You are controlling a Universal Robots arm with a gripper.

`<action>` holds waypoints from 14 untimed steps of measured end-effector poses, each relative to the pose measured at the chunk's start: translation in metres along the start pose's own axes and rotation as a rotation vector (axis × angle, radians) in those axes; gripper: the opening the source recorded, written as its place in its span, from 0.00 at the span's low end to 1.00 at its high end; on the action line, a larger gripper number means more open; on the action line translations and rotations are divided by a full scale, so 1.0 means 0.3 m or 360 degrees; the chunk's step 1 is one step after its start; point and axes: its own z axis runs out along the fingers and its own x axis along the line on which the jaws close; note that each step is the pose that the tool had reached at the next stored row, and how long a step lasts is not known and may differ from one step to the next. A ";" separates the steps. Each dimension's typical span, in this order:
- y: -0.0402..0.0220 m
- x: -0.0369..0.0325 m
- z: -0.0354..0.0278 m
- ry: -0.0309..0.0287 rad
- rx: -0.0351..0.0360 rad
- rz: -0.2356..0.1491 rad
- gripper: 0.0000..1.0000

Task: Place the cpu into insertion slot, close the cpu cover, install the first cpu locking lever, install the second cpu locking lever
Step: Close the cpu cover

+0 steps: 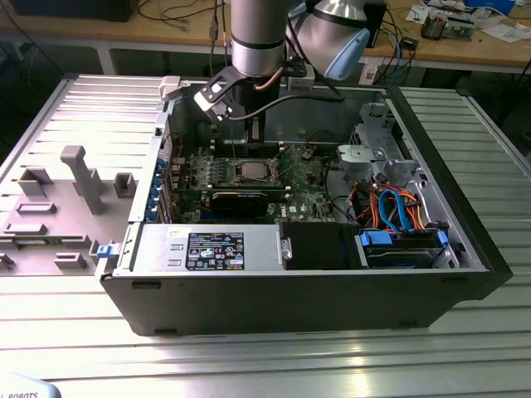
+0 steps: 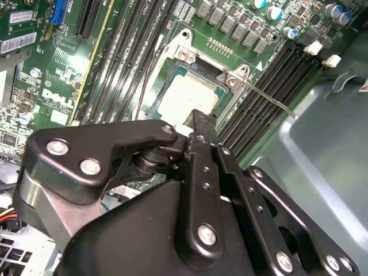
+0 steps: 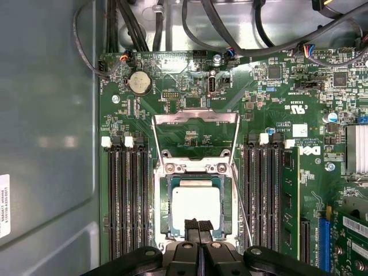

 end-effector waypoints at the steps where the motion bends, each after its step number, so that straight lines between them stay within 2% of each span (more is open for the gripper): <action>1: 0.000 0.000 -0.002 -0.00001 0.0000 0.0000 0.11; 14: 0.000 0.001 -0.034 0.00000 0.0000 0.0000 0.11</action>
